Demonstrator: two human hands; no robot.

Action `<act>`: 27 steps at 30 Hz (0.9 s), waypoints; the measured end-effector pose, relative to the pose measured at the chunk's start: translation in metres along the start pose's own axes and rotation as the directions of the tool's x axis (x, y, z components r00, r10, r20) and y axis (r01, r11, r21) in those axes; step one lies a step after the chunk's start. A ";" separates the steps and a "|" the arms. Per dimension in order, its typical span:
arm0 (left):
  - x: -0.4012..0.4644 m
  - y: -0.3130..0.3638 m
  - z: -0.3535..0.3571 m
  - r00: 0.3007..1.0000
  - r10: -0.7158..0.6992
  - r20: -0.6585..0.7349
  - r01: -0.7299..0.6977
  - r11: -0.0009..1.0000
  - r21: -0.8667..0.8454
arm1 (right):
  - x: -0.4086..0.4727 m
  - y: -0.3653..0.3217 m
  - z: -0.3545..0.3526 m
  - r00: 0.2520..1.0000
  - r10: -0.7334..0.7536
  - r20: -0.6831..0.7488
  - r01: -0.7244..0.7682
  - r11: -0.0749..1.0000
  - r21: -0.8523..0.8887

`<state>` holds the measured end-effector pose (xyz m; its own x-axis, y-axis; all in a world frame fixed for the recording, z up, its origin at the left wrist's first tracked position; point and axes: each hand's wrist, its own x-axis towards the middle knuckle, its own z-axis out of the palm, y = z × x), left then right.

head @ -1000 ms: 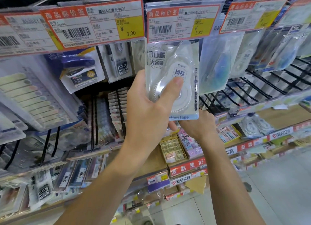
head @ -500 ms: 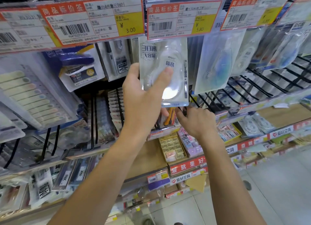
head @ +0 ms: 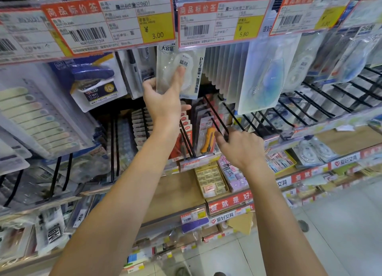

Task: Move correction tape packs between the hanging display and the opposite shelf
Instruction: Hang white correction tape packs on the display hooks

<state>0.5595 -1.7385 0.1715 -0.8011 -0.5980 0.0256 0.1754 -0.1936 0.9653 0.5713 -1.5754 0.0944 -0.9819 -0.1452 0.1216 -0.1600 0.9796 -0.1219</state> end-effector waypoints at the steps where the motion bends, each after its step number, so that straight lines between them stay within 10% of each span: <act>1: 0.004 -0.003 0.001 1.000 0.014 0.001 -0.014 1.000 0.005 | 0.000 0.000 0.001 1.000 -0.001 -0.006 0.001 1.000 0.002; 14: 0.037 -0.031 -0.001 0.955 0.292 0.046 -0.295 0.936 0.193 | 0.002 0.001 0.007 0.998 0.007 -0.059 -0.005 0.999 0.032; 27: 0.039 -0.035 0.010 0.961 0.278 -0.006 -0.277 0.958 0.070 | 0.002 0.002 0.011 0.997 0.010 -0.072 -0.009 1.000 0.007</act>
<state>0.5164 -1.7477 0.1413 -0.7175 -0.6326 0.2916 0.3502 0.0342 0.9360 0.5676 -1.5755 0.0841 -0.9737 -0.1251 0.1906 -0.1514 0.9798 -0.1303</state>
